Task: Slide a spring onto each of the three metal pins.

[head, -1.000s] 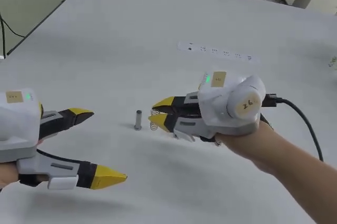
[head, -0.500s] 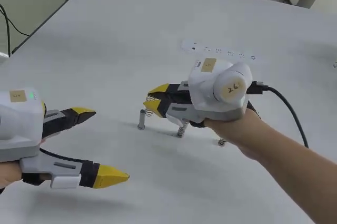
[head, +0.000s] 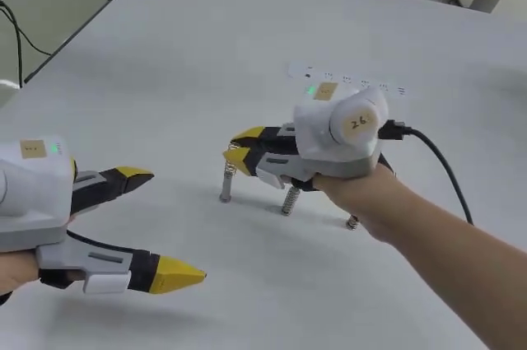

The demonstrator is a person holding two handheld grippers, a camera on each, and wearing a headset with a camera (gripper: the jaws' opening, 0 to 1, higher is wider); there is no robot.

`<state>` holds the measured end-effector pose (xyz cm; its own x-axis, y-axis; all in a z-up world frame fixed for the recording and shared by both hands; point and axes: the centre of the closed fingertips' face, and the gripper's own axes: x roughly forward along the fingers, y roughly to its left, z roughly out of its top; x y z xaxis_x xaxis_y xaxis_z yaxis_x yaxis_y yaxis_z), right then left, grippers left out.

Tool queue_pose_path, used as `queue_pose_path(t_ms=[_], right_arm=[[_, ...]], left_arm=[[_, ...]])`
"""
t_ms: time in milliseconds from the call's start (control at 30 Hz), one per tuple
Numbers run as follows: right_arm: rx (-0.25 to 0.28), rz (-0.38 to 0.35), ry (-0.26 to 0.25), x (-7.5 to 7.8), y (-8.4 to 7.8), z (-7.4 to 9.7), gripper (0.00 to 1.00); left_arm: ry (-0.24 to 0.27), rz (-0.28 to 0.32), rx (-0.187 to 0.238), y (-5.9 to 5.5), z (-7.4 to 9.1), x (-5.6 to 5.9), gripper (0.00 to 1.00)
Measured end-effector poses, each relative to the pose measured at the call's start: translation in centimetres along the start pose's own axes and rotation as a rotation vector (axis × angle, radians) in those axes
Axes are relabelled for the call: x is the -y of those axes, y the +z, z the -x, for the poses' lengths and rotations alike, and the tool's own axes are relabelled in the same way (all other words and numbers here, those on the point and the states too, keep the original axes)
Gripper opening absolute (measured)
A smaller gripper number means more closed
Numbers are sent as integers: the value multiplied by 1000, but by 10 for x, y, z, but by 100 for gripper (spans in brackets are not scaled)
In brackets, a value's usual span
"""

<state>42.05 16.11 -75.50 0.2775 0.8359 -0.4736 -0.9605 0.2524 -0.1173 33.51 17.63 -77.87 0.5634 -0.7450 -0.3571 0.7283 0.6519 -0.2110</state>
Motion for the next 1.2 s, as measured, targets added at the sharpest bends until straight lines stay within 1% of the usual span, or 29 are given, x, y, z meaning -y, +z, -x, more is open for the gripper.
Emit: queue_pose_path(t_ms=[67, 167, 200, 267, 333, 400, 467, 600, 700, 833, 1100, 1200], right_arm=[[-4, 2, -3, 1, -2, -1, 8], [-9, -14, 5, 0, -5, -3, 8], [-1, -12, 4, 0, -3, -3, 8], [-1, -20, 4, 0, -4, -3, 8], [-20, 1, 10, -1, -7, -5, 8], [-18, 3, 16, -4, -7, -6, 8], [-34, 17, 14, -3, -10, -8, 8], [-47, 5, 17, -4, -15, -13, 8], [-66, 14, 22, -6, -21, -17, 8], [-99, -1, 22, -7, -32, -23, 8], [-165, 10, 49, -15, -48, -34, 8], [-177, 18, 55, -17, -53, -36, 8]], left_arm=[[0, 1, -2, 0, 1, 0, 98], [1, 2, -2, -1, 1, -1, 98], [2, 3, -3, -1, 1, -1, 98], [2, 2, -2, -1, 1, -1, 98], [2, 1, -4, -1, 1, -1, 98], [1, 1, -5, -1, 0, -1, 98], [0, 2, -4, -1, 0, -1, 98], [1, 3, -6, -1, 0, -1, 98], [2, 3, -8, -2, 0, -1, 98], [2, 6, -9, -3, -1, -1, 98], [2, 8, -7, -4, -1, -2, 98], [4, 9, -6, -4, -1, -2, 98]])
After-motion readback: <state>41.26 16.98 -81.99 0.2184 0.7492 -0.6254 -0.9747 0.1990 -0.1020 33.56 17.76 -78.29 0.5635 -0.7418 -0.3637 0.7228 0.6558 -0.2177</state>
